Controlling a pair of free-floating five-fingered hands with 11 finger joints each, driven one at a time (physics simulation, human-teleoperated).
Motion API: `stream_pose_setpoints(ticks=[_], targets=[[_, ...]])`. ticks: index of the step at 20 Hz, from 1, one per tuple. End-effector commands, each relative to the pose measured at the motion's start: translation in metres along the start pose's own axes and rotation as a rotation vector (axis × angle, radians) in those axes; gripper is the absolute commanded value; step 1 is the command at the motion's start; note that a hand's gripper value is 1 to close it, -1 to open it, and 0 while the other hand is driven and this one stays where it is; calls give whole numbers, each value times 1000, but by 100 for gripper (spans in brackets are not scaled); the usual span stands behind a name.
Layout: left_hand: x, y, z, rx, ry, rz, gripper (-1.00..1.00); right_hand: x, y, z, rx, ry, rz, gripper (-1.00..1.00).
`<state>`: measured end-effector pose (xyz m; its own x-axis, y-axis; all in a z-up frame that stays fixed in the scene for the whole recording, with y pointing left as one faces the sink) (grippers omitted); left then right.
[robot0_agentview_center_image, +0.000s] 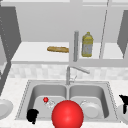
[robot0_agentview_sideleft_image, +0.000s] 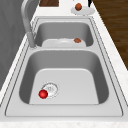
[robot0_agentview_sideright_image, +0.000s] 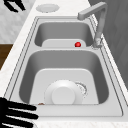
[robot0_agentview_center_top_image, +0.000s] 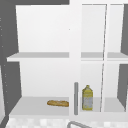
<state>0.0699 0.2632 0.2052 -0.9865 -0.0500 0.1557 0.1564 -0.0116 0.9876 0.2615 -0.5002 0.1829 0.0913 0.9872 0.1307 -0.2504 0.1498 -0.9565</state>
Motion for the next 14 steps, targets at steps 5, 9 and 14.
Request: stream_pose_setpoints(ticks=[5, 9, 14], targets=[[0, 0, 0, 0, 0, 0, 0, 51, 24, 35, -14, -20, 14, -100], [0, 0, 0, 0, 0, 0, 0, 76, 38, 53, -7, -26, 11, -100], [0, 0, 0, 0, 0, 0, 0, 108, 58, 76, -12, -31, 7, -100]])
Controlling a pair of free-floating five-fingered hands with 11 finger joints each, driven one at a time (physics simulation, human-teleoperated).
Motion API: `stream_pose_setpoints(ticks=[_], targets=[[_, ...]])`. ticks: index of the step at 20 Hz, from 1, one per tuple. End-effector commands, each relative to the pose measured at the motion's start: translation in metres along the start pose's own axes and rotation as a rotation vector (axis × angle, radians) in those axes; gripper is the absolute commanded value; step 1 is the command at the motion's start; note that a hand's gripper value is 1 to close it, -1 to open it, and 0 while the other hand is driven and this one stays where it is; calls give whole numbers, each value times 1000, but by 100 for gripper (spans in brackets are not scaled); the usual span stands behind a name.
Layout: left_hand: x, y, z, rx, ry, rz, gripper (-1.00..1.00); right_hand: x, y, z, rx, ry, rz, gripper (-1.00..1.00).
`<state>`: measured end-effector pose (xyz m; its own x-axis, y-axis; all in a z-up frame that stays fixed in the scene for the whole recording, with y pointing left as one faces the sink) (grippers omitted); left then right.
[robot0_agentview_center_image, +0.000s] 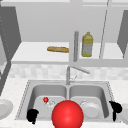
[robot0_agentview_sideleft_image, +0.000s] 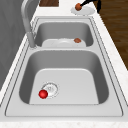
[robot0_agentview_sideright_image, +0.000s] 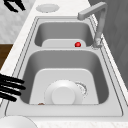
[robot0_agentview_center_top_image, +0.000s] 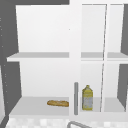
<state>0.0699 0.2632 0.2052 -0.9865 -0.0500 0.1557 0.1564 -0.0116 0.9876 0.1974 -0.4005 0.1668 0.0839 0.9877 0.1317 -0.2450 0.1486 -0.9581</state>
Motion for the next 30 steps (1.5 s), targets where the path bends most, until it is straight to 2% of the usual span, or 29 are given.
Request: stream_pose_setpoints(ticks=[1, 17, 23, 26, 30], targets=[[0, 0, 0, 0, 0, 0, 0, 24, 15, 17, -5, -24, 6, -100], [0, 0, 0, 0, 0, 0, 0, 120, 87, 93, -16, -22, 1, -100], [0, 0, 0, 0, 0, 0, 0, 133, 104, 127, -10, -18, -15, -100], [0, 0, 0, 0, 0, 0, 0, 132, 101, 122, -18, -12, -35, -100], [0, 0, 0, 0, 0, 0, 0, 137, 105, 125, 11, -32, -22, -100]])
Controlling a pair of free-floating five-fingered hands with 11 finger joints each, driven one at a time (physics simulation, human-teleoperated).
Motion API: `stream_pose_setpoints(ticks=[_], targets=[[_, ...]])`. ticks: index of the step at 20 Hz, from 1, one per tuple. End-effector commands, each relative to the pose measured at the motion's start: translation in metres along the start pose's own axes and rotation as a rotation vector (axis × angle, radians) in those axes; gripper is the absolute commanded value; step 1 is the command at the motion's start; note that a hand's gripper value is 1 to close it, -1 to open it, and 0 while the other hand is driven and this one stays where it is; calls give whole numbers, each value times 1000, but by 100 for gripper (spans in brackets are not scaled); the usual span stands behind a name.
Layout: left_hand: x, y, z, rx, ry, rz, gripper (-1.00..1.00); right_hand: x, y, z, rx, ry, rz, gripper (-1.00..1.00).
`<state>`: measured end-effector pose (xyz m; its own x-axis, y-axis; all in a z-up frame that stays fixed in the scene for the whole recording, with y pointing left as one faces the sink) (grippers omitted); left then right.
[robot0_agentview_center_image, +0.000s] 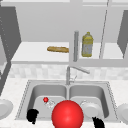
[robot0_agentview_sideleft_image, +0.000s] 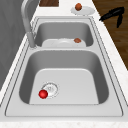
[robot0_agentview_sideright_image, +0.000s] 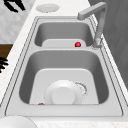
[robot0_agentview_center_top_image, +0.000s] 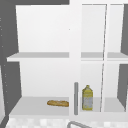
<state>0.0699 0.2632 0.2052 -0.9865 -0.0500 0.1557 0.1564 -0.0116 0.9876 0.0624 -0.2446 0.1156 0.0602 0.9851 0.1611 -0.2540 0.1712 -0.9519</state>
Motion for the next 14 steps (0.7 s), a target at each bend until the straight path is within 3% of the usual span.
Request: stream_pose_setpoints(ticks=[1, 3, 4, 5, 7, 14], targets=[[0, 0, 0, 0, 0, 0, 0, 2, 0, 1, 1, -3, 1, -100], [0, 0, 0, 0, 0, 0, 0, -1, 0, 0, 3, -14, 4, -100], [-5, 1, -4, 3, 22, 6, -100, 1, 0, 0, 1, 0, -1, 0], [-12, 2, -5, 14, 31, 10, -100, 1, 0, 1, -4, -3, 10, 0], [-35, 6, -6, 6, 15, 48, -100, 1, -1, 0, -10, -2, 7, 0], [-90, 15, -7, -4, 4, 70, -100, 1, 0, 0, -18, 0, 0, 0]])
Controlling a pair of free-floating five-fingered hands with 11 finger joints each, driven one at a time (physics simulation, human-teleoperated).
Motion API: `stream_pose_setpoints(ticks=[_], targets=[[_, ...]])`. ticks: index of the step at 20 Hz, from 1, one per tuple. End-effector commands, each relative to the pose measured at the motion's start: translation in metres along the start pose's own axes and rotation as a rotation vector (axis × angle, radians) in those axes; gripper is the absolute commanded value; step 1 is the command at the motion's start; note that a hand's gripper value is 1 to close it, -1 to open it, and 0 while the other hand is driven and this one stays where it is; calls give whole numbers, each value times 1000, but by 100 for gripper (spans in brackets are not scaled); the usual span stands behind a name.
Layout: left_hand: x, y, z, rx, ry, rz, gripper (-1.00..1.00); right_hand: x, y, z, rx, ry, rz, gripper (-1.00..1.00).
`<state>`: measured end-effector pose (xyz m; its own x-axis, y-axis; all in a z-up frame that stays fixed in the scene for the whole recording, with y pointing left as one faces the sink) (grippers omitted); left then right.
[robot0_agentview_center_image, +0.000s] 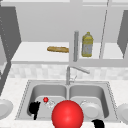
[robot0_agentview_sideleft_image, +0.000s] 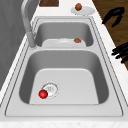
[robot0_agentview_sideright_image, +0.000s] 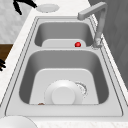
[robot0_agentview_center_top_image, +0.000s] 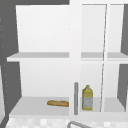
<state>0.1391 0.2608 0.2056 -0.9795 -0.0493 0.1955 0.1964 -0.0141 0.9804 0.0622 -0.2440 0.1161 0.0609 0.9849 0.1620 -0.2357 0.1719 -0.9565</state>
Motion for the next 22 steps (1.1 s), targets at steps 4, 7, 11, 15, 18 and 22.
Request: stream_pose_setpoints(ticks=[4, 7, 11, 15, 18, 22], targets=[[-54, 10, -6, -3, -1, 29, -100, 0, 0, 0, -1, 1, -2, 0], [-80, 9, -10, -4, -2, 46, -100, 0, 0, 0, -2, 1, -3, 0], [-113, 7, -16, -5, -3, 57, -100, 0, 0, 0, -3, 1, -4, 0], [-144, -1, -23, -7, -4, 82, -100, 0, 0, 0, -4, 2, -5, 0], [-164, -9, -29, 3, -7, 108, -100, 0, 0, 0, -4, 2, -5, 0], [-187, -17, -29, 3, -14, 167, -100, 0, 0, 0, -4, 2, -5, 0]])
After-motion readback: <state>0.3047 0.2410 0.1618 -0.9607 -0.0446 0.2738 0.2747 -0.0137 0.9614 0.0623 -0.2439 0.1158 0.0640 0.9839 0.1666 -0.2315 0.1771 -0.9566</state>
